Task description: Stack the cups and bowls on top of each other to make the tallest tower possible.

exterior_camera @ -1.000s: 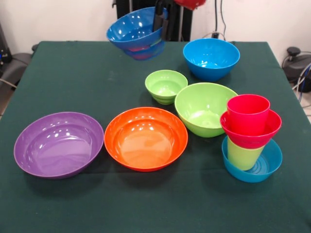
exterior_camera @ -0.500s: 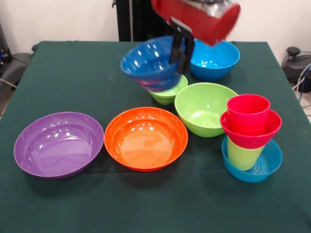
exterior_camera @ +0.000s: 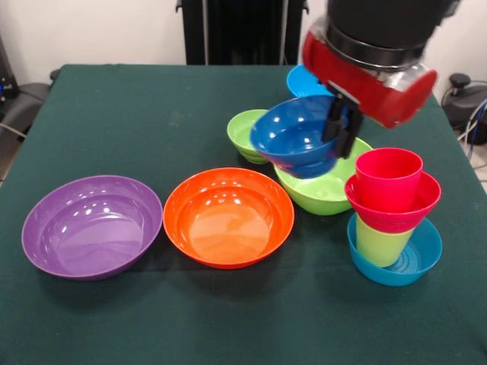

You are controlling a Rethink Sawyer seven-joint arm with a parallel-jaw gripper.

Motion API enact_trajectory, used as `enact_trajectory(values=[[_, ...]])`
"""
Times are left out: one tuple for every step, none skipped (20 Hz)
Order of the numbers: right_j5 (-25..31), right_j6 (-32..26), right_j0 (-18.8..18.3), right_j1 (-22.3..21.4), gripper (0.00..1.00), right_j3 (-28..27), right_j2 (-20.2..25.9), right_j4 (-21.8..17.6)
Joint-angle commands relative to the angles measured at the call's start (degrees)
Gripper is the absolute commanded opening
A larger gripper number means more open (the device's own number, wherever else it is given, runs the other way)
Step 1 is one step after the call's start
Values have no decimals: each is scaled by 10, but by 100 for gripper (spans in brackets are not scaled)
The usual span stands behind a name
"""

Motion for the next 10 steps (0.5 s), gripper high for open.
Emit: enact_trajectory(values=[[109,136,19,19,0,-57,3,25],[110,135,19,18,0,-55,0,28],[113,134,20,17,0,-55,-2,30],[115,132,20,15,0,-55,-5,33],[111,130,21,12,0,-46,-7,35],[111,127,21,11,0,-43,-9,36],[111,125,21,11,0,-43,-10,38],[110,119,21,11,0,-43,-12,39],[110,117,20,12,0,-45,-13,41],[106,116,21,13,0,-43,-15,44]])
